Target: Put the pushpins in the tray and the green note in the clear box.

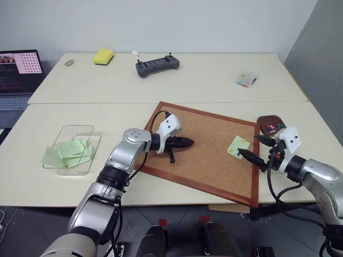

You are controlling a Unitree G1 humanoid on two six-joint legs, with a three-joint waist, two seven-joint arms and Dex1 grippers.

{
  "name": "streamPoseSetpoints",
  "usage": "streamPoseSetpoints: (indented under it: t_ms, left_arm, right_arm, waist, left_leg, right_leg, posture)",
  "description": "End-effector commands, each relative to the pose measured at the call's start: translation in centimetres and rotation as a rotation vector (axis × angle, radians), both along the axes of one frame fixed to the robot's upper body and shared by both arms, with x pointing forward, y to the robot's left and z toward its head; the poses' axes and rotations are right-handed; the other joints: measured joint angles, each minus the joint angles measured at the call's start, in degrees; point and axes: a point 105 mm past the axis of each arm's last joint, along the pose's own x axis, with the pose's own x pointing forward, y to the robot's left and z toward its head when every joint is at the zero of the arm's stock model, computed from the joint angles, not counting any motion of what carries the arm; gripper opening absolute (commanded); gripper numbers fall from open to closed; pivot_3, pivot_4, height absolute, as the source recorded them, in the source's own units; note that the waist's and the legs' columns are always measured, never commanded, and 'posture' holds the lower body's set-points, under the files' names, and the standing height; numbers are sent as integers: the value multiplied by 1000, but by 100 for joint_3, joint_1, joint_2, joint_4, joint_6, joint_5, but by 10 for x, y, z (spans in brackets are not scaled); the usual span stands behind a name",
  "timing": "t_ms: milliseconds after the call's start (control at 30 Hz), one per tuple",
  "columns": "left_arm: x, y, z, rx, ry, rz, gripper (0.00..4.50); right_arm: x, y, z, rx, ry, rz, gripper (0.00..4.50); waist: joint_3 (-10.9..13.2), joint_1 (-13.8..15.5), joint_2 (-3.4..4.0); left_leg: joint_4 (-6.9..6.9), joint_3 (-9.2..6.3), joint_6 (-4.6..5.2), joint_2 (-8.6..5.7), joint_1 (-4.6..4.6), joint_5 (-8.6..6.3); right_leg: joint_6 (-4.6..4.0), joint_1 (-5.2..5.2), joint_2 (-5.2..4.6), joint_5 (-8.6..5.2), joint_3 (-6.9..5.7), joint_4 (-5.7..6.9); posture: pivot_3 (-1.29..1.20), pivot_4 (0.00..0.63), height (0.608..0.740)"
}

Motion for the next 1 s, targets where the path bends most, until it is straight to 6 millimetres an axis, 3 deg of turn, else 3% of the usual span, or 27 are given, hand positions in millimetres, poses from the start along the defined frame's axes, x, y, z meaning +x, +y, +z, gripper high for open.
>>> streamPoseSetpoints:
  t_ms: [33, 533, 633, 1000]
  left_arm:
    - [-7, 0, -18, 62, 0, -41, 36]
    - [-11, 3, -22, 92, 12, -65, 36]
    - [-11, 3, -22, 96, 3, -64, 0]
    - [-4, 8, -20, 118, -30, -22, 0]
  right_arm:
    - [9, 2, 5, -17, -54, -9, 4500]
    - [32, -2, -14, -42, -38, -36, 4500]
    - [38, -3, -14, -15, -39, -57, 4123]
    - [42, -4, -21, -35, -42, -56, 1879]
  waist:
    - [0, 7, 0]
    - [-6, -4, 10]
    - [-6, -9, 10]
    - [-7, -7, 11]
  left_leg:
    - [0, -1, 0, 1, -1, 0]
    - [0, 2, 0, 1, 7, 0]
    - [-1, 4, 0, 1, 11, 0]
    - [-1, 7, 0, 1, 15, 0]
  right_leg:
    - [0, -1, 0, 0, 0, 0]
    - [0, 4, -2, 0, 1, 3]
    - [-1, 4, -2, 0, 3, 4]
    - [-1, 6, -2, 0, 5, 5]
  posture:
    - [0, 150, 740]
    - [0, 150, 740]
    - [0, 150, 740]
    - [0, 150, 740]
